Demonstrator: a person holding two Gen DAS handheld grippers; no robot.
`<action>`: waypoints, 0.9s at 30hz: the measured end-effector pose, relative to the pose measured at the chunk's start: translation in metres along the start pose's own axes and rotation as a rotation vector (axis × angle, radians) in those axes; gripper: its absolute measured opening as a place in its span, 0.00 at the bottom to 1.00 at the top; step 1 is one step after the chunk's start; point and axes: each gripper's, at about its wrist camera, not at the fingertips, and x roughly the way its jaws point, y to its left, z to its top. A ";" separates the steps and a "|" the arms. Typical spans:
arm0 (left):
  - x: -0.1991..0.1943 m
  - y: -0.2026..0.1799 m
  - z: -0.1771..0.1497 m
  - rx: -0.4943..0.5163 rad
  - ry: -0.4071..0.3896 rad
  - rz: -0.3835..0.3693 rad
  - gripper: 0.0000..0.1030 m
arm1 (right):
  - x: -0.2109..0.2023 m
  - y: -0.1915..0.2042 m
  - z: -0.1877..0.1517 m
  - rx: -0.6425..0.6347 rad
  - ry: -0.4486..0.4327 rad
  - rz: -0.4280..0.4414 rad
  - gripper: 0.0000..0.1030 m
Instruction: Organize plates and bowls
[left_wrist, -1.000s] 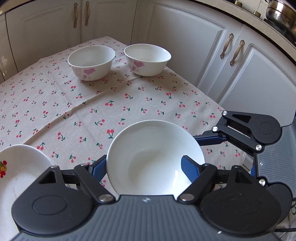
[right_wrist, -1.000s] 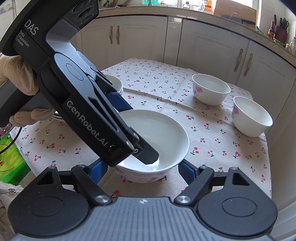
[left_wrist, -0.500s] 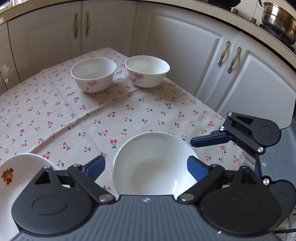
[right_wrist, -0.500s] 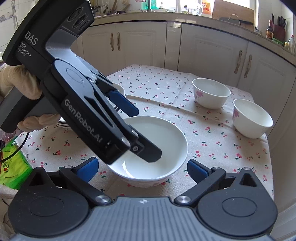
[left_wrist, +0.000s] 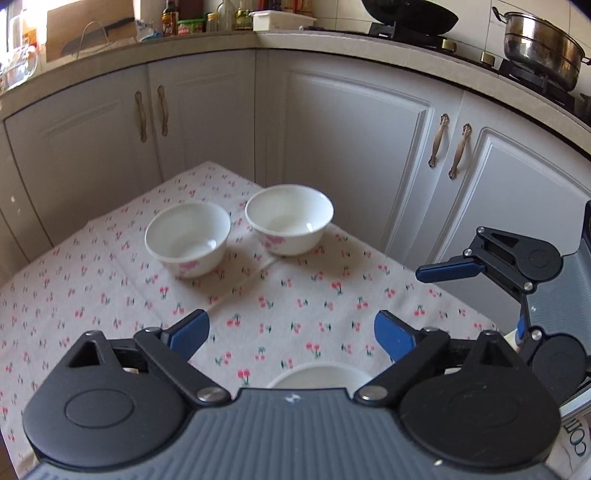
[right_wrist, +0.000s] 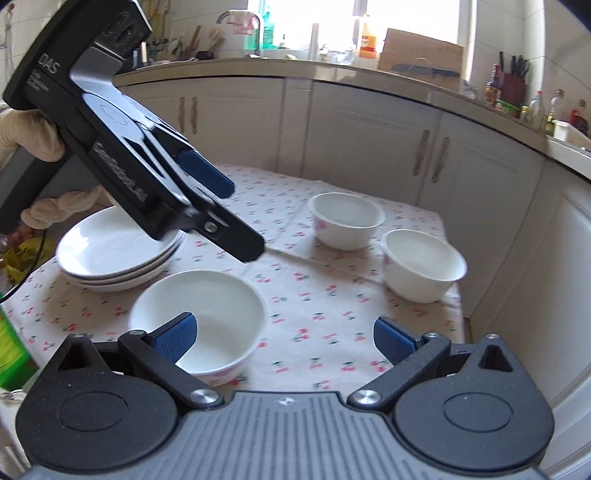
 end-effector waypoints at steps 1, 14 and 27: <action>0.003 0.000 0.006 0.008 -0.001 0.000 0.93 | 0.001 -0.007 0.000 0.005 -0.004 -0.019 1.00; 0.082 0.013 0.076 0.037 0.045 -0.045 0.93 | 0.046 -0.082 0.008 0.063 -0.010 -0.097 1.00; 0.161 0.022 0.101 0.050 0.122 -0.076 0.93 | 0.102 -0.123 0.010 0.060 0.015 -0.070 1.00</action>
